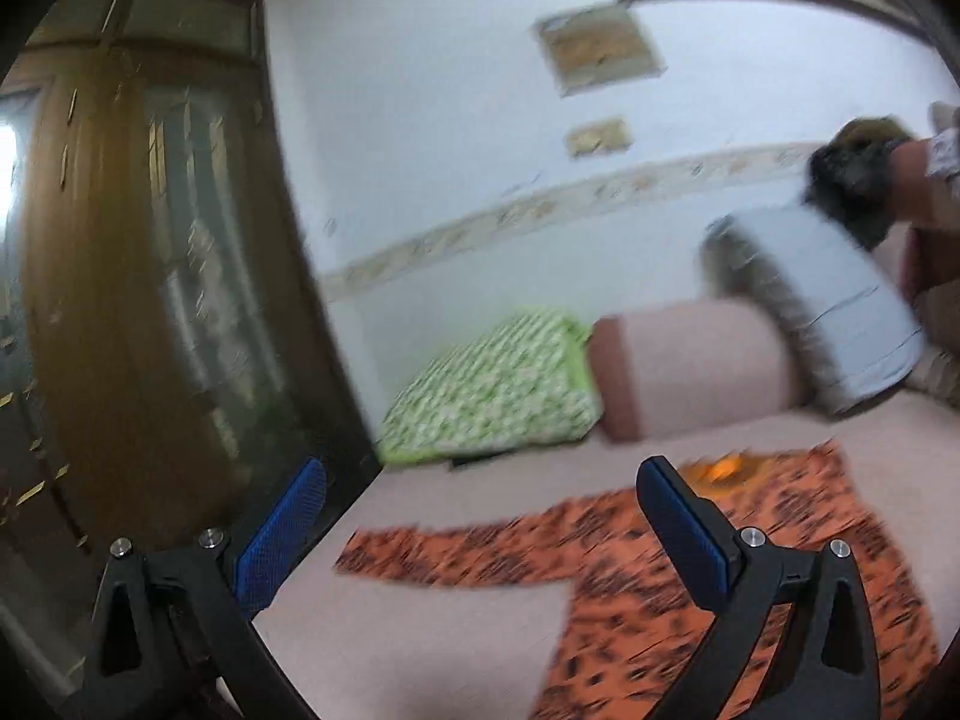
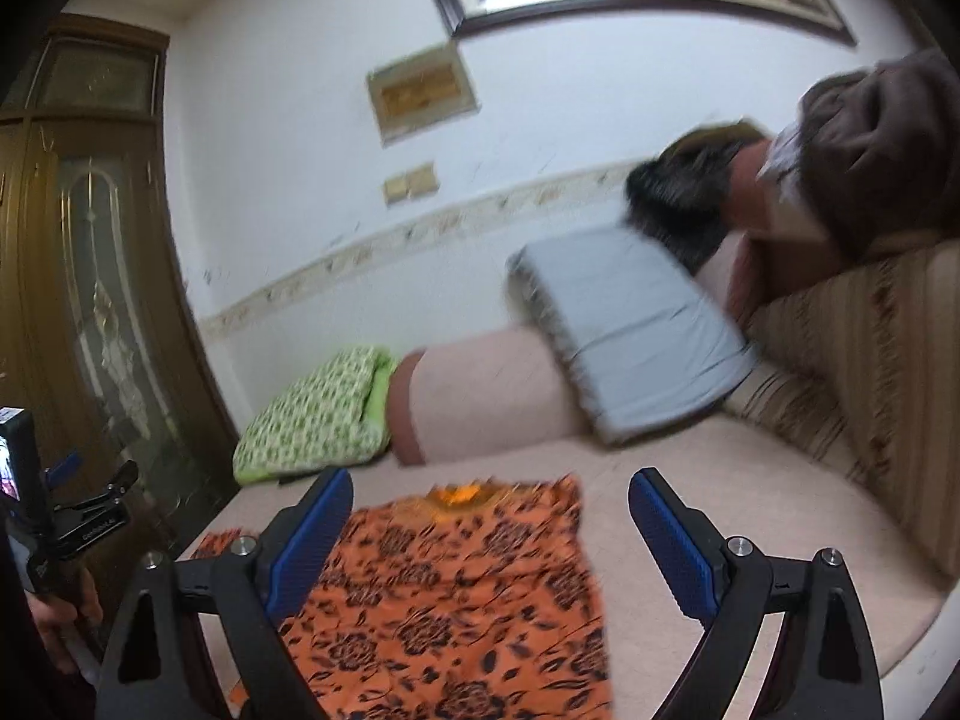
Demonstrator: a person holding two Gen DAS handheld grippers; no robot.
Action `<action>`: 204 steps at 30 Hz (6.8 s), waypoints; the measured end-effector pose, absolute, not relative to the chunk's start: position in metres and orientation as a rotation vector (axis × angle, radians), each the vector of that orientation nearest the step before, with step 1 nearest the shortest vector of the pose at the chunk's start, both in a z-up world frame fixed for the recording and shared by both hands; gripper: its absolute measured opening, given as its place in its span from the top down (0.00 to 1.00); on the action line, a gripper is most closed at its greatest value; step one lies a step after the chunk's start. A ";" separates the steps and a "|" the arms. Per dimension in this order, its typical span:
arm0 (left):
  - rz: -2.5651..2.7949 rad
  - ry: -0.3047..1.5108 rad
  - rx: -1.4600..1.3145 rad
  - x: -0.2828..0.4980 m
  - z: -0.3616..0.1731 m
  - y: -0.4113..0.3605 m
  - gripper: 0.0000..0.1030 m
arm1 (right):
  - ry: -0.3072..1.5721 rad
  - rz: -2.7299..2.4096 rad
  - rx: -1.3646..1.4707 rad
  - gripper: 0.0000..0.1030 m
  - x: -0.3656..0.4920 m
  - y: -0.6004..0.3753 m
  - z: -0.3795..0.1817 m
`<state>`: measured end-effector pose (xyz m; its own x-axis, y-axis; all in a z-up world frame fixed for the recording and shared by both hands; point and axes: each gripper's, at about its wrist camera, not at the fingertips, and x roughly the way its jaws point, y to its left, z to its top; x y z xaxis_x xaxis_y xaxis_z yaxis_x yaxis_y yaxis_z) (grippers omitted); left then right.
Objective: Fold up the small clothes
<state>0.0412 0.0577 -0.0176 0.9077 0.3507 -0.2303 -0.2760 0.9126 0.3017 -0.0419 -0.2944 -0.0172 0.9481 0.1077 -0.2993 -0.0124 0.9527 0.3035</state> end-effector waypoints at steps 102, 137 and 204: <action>-0.018 0.786 -0.216 0.324 -0.199 0.002 0.27 | 0.905 -0.032 0.752 0.28 0.209 -0.362 -0.262; 0.330 0.993 -0.209 0.367 -0.272 0.097 0.25 | 0.922 0.136 0.330 0.86 0.304 -0.253 -0.261; 0.285 1.083 -0.281 0.379 -0.277 0.089 0.25 | 1.060 -0.096 0.833 0.34 0.251 -0.393 -0.293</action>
